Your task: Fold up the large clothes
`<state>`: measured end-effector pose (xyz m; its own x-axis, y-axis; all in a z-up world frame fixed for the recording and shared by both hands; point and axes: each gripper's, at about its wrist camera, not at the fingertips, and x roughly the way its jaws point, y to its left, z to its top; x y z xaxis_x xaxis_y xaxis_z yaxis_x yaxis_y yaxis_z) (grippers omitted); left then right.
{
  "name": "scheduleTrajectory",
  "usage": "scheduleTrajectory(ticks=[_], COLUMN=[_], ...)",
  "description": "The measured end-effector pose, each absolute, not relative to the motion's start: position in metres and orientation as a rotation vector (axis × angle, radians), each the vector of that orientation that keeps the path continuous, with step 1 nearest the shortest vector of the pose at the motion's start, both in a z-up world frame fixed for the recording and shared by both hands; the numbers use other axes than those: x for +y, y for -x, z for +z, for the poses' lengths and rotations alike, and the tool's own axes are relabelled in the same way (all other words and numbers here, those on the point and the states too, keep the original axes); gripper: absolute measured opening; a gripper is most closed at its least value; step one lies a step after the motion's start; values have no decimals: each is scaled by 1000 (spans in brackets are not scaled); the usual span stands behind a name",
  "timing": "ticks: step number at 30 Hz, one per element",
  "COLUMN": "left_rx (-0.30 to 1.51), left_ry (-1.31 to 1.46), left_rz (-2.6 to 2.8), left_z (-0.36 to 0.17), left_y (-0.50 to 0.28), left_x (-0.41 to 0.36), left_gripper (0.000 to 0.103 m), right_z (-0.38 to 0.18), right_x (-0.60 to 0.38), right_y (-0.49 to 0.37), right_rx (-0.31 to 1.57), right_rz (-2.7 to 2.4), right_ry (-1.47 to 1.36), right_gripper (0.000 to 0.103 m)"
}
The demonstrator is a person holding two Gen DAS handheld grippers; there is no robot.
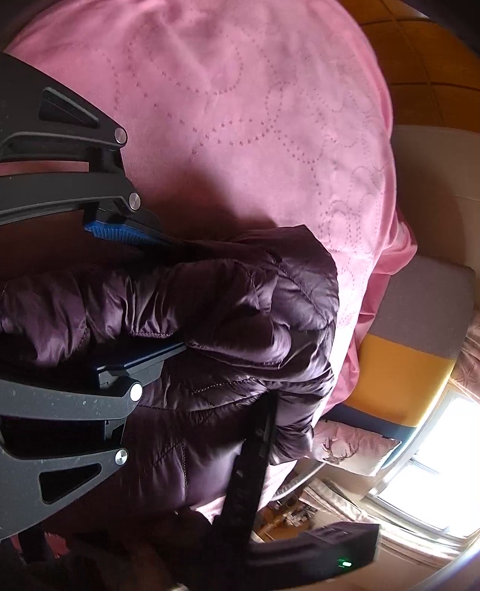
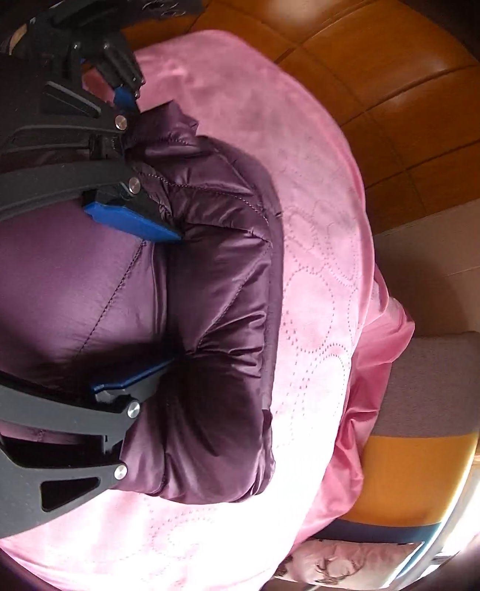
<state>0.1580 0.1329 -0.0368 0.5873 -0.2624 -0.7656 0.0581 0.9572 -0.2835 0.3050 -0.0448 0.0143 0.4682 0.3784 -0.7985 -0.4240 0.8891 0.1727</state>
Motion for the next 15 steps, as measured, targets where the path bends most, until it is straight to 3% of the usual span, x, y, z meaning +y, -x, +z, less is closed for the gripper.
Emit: scheduleTrajectory(ticks=[4, 6, 7, 9, 11, 15], left_rx=[906, 899, 895, 884, 874, 847], left_ry=[253, 249, 243, 203, 174, 121], left_rz=[-209, -206, -203, -180, -151, -136], left_z=[-42, -36, -33, -27, -23, -16], left_y=[-154, -151, -149, -145, -142, -136], left_x=[136, 135, 134, 130, 128, 122], left_gripper=[48, 48, 49, 60, 69, 70], right_z=[20, 27, 33, 40, 42, 15], right_x=[-54, -60, -71, -91, -114, -150], right_y=[-296, -283, -275, -260, -248, -243], right_rx=[947, 901, 873, 841, 847, 942], right_rz=[570, 605, 609, 611, 611, 635], right_ry=[-24, -74, -100, -150, -205, -339], right_gripper=[74, 89, 91, 99, 101, 101])
